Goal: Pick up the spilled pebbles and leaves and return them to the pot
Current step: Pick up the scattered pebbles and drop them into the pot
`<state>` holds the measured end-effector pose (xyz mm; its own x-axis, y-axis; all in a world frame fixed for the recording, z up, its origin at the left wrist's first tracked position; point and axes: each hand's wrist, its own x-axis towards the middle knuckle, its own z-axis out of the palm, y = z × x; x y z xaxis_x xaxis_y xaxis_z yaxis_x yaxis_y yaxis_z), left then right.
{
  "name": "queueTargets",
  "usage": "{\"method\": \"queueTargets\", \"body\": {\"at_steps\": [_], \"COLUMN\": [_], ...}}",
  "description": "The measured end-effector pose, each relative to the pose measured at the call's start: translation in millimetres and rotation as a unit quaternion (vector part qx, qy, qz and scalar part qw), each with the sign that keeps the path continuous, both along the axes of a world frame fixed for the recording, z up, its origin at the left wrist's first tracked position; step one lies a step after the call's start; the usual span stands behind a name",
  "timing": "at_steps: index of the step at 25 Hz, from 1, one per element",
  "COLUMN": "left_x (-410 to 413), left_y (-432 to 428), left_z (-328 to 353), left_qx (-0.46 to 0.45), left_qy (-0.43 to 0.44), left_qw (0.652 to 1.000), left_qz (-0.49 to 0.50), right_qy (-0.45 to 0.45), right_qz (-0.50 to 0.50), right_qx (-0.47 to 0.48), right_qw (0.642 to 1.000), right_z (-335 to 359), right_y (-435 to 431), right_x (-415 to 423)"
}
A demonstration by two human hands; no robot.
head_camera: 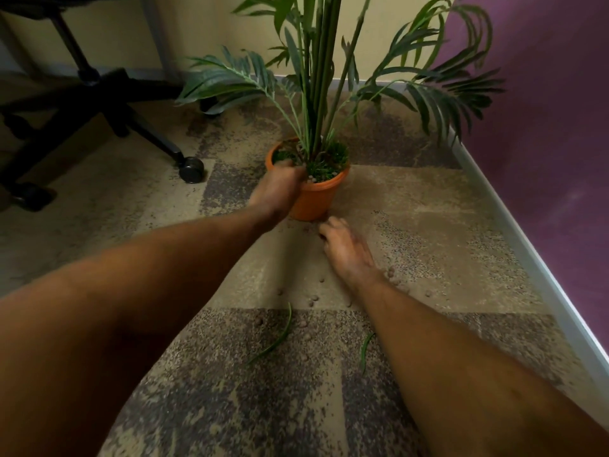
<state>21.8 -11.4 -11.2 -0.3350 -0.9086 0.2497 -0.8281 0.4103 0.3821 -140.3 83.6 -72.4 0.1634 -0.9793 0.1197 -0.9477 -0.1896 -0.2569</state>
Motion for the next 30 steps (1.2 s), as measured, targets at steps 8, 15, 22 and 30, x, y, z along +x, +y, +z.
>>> {"method": "queueTargets", "body": {"at_steps": [8,15,22,30], "left_x": [8.6,7.0,26.6,30.0], "left_y": [-33.3,-14.8,39.0,76.4], "left_z": [-1.4,-13.9,-65.3,-98.9], "left_qx": [0.053,-0.013,0.039,0.105], "left_qy": [0.083,-0.058,-0.141,-0.182], "left_qw": [0.990,0.994,0.988,0.978], "left_qz": [0.096,0.087,0.053,-0.001], "right_qy": [0.040,0.045,-0.009,-0.026], "right_qz": [0.024,0.020,0.056,0.053], "right_qx": [0.010,-0.001,-0.051,-0.133], "right_qw": [0.999,0.999,0.997,0.989], "right_z": [-9.3,-0.5,38.9,55.7], "right_y": [16.5,14.8,-33.4,-94.2], "right_x": [-24.3,-27.4,-2.1,43.2]}}
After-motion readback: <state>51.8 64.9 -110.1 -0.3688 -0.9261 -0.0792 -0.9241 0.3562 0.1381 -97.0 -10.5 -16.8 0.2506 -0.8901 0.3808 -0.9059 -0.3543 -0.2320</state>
